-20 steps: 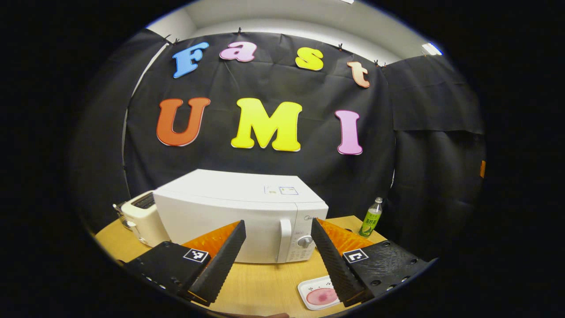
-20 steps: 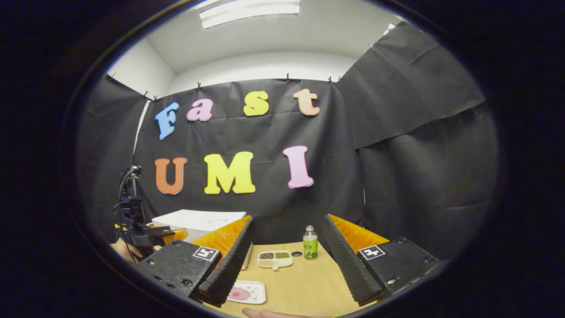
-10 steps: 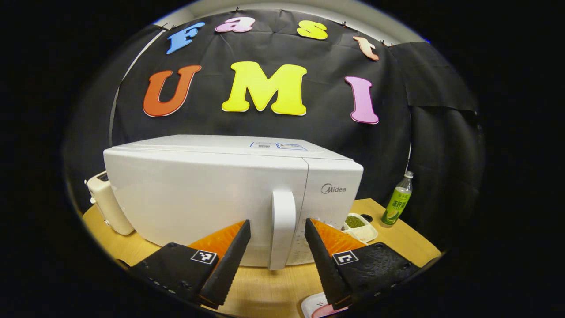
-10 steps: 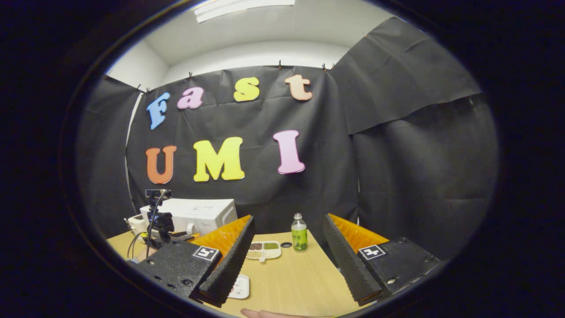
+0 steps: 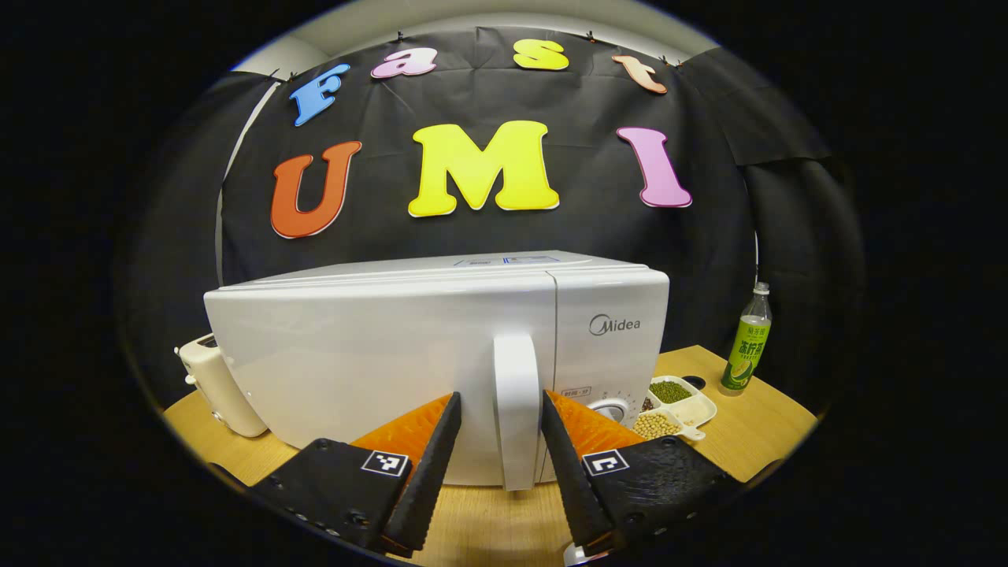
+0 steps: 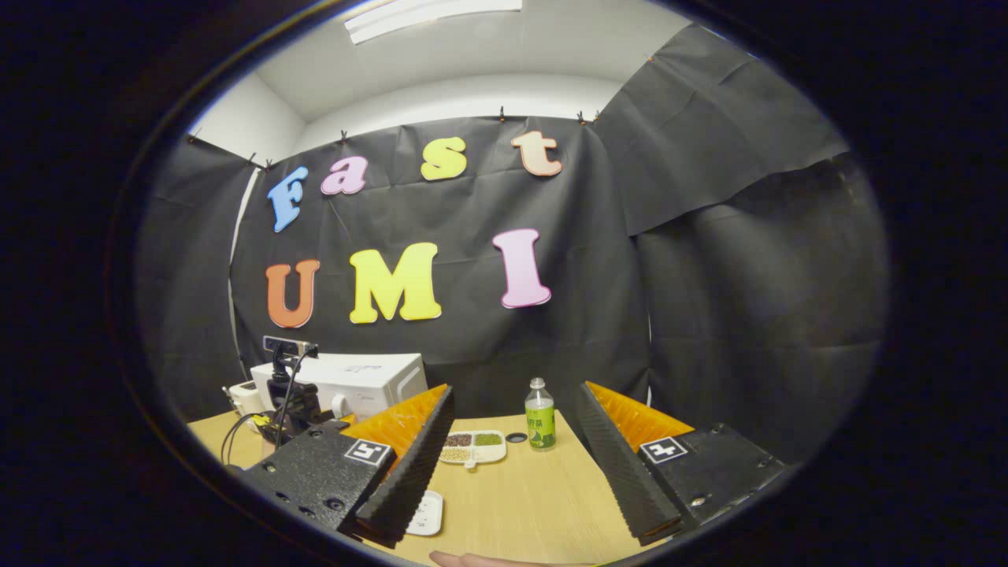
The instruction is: Open the microwave oven with the left hand, put the food in, and close the microwave oven.
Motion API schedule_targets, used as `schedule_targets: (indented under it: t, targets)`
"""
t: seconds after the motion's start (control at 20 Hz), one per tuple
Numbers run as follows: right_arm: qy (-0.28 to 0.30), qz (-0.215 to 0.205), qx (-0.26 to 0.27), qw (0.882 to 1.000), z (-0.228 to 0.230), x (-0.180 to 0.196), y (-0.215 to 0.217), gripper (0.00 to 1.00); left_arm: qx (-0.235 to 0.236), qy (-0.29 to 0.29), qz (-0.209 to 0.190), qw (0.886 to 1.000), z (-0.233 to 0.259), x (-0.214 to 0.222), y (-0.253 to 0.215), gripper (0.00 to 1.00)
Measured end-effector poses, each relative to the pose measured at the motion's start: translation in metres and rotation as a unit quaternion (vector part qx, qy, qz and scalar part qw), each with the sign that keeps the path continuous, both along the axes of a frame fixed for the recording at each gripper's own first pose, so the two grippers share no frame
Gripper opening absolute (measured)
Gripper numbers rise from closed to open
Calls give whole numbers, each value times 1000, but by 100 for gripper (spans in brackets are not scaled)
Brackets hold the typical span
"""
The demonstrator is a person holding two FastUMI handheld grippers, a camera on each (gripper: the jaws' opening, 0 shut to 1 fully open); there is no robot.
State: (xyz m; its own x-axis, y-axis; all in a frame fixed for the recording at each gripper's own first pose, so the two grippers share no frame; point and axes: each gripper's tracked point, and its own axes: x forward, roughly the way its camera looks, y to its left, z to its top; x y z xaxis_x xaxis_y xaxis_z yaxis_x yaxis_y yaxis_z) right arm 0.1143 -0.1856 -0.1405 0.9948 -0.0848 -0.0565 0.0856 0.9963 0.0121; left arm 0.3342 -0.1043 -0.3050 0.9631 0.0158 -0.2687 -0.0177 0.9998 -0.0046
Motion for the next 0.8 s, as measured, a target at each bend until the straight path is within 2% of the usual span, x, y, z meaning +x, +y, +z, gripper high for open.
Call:
schedule_targets:
  t: [0.1,0.15,0.2,0.25,0.35,0.4,0.45,0.7,0.8]
  targets:
    - [2,-3,-2,1000,-5,2,-7,100,-6,3,-4,1000,-2,-2,-1,62]
    - [4,-7,-1,1000,-9,3,-12,100,-26,5,-11,1000,-3,1,-9,55]
    - [6,-8,2,1000,-12,3,-14,100,-45,6,-10,999,-1,-2,-13,52]
    - [9,-8,6,1000,-16,4,-15,100,-48,7,-6,999,-3,1,-12,23]
    - [15,-8,11,1000,-24,5,-18,100,-39,5,-5,999,-2,0,-11,23]
    - [20,-7,13,1000,-27,5,-19,100,-45,-7,-7,999,-1,-9,-11,14]
    - [24,-6,15,1000,-30,6,-20,99,-34,-7,-3,999,0,-3,-13,0]
    - [32,-11,19,999,-37,6,-26,100,-41,-11,-14,999,0,-7,-14,0]
    - [32,-11,20,999,-36,5,-26,100,-38,-18,-18,999,2,-25,-13,0]
